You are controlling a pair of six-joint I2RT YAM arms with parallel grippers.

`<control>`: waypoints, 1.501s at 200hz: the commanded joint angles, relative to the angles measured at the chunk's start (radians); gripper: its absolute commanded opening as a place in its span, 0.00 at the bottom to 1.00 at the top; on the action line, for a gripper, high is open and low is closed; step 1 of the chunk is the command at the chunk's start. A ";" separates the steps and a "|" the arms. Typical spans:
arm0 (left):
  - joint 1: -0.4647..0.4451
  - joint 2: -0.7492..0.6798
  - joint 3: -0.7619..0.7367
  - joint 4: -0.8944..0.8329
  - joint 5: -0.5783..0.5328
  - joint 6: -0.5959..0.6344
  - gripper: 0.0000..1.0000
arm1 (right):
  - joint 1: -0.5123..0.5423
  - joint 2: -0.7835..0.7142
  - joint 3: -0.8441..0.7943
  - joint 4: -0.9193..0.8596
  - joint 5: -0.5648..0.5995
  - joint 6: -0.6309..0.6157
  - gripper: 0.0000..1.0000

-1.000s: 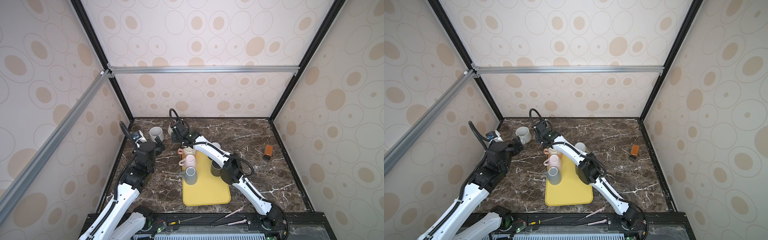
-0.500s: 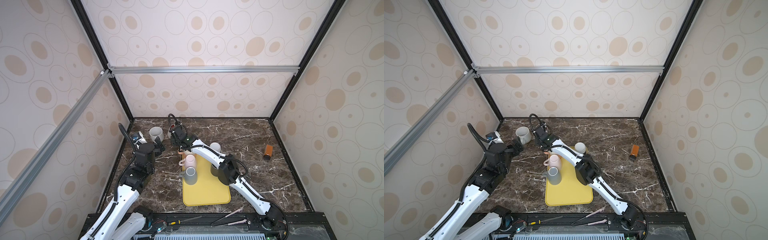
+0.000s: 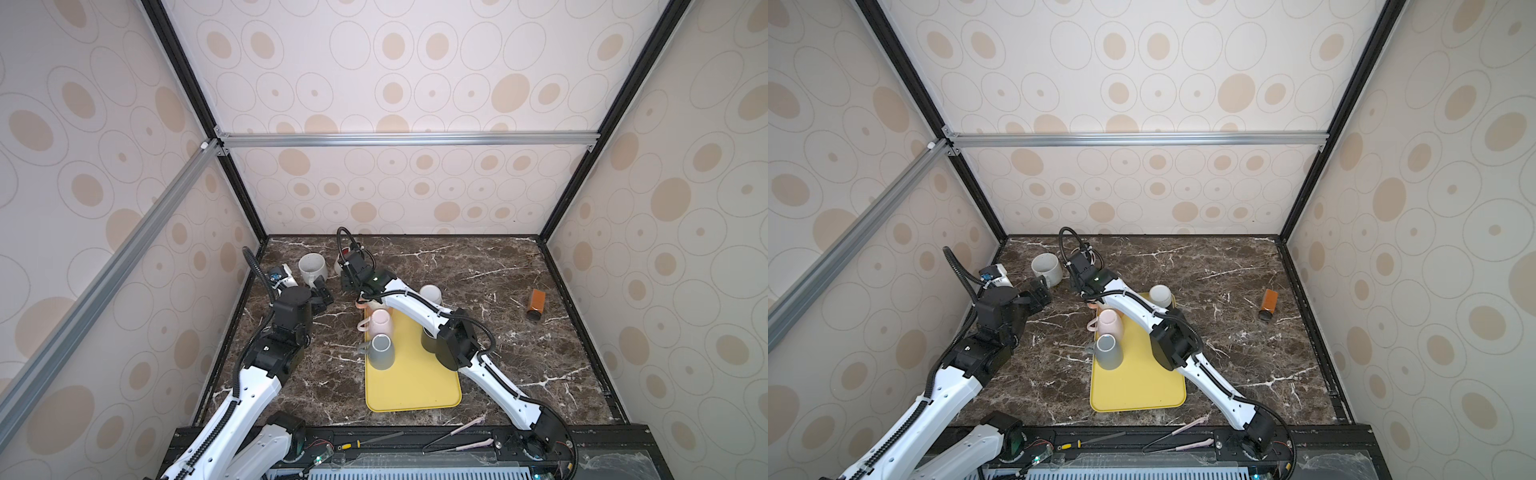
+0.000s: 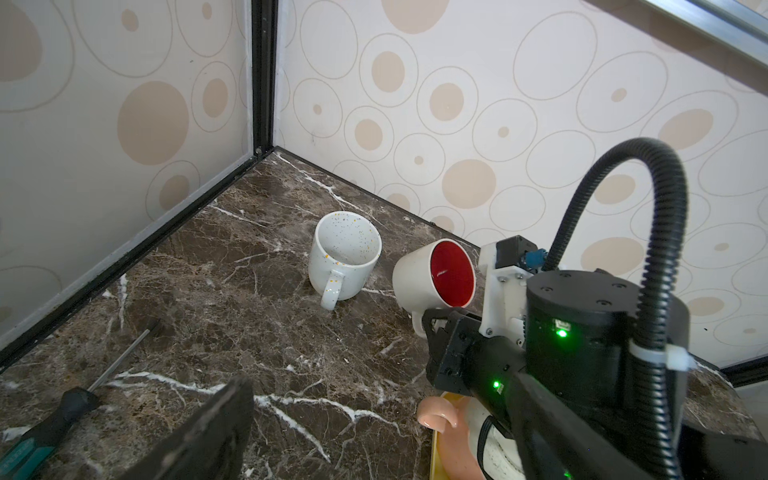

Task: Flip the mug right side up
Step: 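Lower the red-lined mug upright onto the table beside the speckled mug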

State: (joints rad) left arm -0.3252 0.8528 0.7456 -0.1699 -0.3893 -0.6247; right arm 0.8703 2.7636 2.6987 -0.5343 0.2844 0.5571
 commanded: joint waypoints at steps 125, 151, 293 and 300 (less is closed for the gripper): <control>0.020 -0.012 0.001 0.006 0.002 0.006 0.96 | -0.086 -0.089 0.065 -0.082 -0.151 -0.241 0.00; 0.023 0.006 0.002 0.018 0.022 0.003 0.96 | -0.084 -0.091 0.062 -0.097 -0.110 -0.246 0.00; 0.035 0.038 -0.004 0.023 0.036 -0.010 0.96 | -0.105 -0.102 0.050 -0.162 0.024 -0.189 0.00; 0.034 0.038 -0.005 0.026 0.038 -0.010 0.96 | -0.103 -0.102 0.048 -0.162 0.025 -0.188 0.00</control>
State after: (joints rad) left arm -0.3019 0.8913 0.7391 -0.1650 -0.3542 -0.6250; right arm 0.7616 2.7415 2.7171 -0.7345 0.2916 0.3542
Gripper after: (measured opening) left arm 0.961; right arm 0.167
